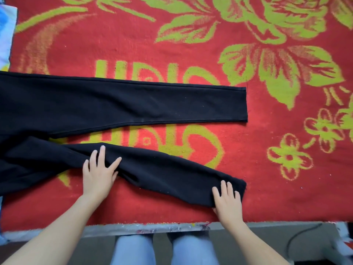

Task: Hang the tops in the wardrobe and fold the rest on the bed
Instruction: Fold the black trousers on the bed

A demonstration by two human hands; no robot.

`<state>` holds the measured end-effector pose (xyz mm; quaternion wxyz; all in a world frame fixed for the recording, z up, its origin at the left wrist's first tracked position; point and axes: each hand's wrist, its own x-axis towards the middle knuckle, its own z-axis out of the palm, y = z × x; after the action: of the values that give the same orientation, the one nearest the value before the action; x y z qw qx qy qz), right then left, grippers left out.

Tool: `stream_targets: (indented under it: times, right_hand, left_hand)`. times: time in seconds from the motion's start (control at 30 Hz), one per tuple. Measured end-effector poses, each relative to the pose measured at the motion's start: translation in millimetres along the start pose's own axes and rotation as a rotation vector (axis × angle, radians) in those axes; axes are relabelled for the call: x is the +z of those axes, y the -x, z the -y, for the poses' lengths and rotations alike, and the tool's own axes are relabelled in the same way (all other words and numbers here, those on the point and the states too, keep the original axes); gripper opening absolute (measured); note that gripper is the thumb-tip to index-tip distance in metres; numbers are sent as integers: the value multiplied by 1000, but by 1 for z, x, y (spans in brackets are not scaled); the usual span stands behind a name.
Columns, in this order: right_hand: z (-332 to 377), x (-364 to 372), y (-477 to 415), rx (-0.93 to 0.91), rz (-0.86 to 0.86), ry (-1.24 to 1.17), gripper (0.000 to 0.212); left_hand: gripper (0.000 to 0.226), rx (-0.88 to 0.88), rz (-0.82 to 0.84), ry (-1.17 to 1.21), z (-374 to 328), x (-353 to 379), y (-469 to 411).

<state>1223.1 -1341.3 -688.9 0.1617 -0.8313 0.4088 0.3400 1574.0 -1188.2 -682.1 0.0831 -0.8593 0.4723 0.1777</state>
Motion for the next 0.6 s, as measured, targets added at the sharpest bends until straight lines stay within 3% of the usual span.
stream_targets:
  times: [0.07, 0.13, 0.2, 0.3, 0.43, 0.53, 0.6]
  right_hand:
    - [-5, -12, 3, 41, -27, -26, 67]
    - [-7, -35, 6, 108, -95, -118, 33]
    - [-17, -60, -1, 295, -178, -347, 11]
    - [-43, -108, -21, 249, -206, -654, 11]
    - [-67, -178, -58, 220, -195, -944, 15]
    - [-81, -196, -90, 387, -431, -1043, 4]
    - [-85, -195, -102, 605, -603, -939, 38]
  left_hand:
    - [8, 38, -77, -36, 3, -9, -9]
    - [20, 24, -142, -26, 6, -16, -18]
    - [29, -51, -186, 67, 8, -27, -25]
    - [27, -208, -238, 208, 10, -35, -28]
    - [56, -393, -320, 278, 21, -35, -24]
    - [65, -574, -349, 319, 28, -33, -19]
    - [68, -674, -238, 338, 31, -29, -19]
